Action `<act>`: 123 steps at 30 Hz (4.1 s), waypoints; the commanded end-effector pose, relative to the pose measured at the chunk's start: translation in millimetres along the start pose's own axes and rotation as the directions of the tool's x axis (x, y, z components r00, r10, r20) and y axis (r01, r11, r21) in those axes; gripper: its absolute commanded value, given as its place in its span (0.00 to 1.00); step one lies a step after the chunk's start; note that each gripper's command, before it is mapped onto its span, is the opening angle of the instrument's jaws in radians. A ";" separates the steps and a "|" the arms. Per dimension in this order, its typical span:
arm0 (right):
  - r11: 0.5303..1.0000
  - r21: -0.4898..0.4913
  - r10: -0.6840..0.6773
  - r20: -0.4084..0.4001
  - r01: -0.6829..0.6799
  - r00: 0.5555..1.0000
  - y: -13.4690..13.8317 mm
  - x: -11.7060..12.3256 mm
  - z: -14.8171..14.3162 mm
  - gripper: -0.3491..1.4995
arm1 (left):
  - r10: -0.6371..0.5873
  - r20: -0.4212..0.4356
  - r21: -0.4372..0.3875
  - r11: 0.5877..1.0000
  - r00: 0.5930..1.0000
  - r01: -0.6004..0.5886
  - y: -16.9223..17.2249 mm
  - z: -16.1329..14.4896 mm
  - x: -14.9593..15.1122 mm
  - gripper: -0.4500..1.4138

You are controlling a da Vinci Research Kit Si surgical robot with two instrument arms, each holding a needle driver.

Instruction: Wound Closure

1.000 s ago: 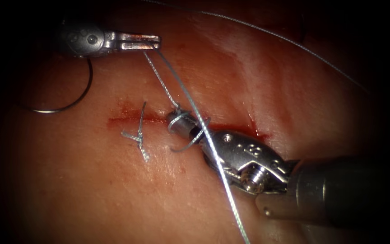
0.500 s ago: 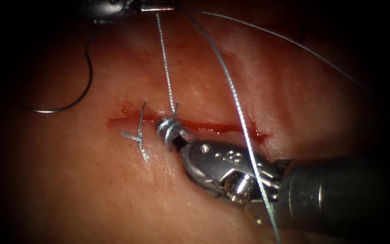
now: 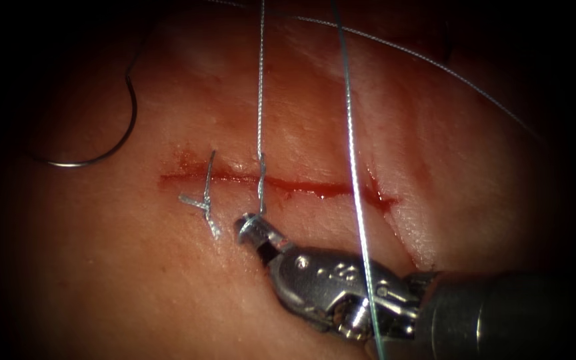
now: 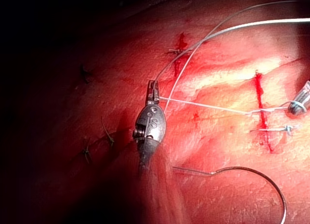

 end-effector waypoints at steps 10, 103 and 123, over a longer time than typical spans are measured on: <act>1.000 0.023 -0.008 0.002 0.008 1.000 -1.5 -0.6 -0.5 0.00 | 0.014 0.021 0.041 0.999 1.000 -0.014 -3.5 3.0 -1.7 0.00; 0.889 0.409 -0.190 -0.073 0.203 0.979 2.0 4.8 -8.1 0.74 | 0.059 -0.176 0.041 0.998 0.983 -0.053 8.2 -2.2 17.2 0.00; 0.844 0.449 -0.260 -0.134 0.292 0.956 5.0 5.5 9.7 0.35 | -0.029 -0.244 0.047 0.998 0.969 0.041 19.1 -8.4 17.6 0.00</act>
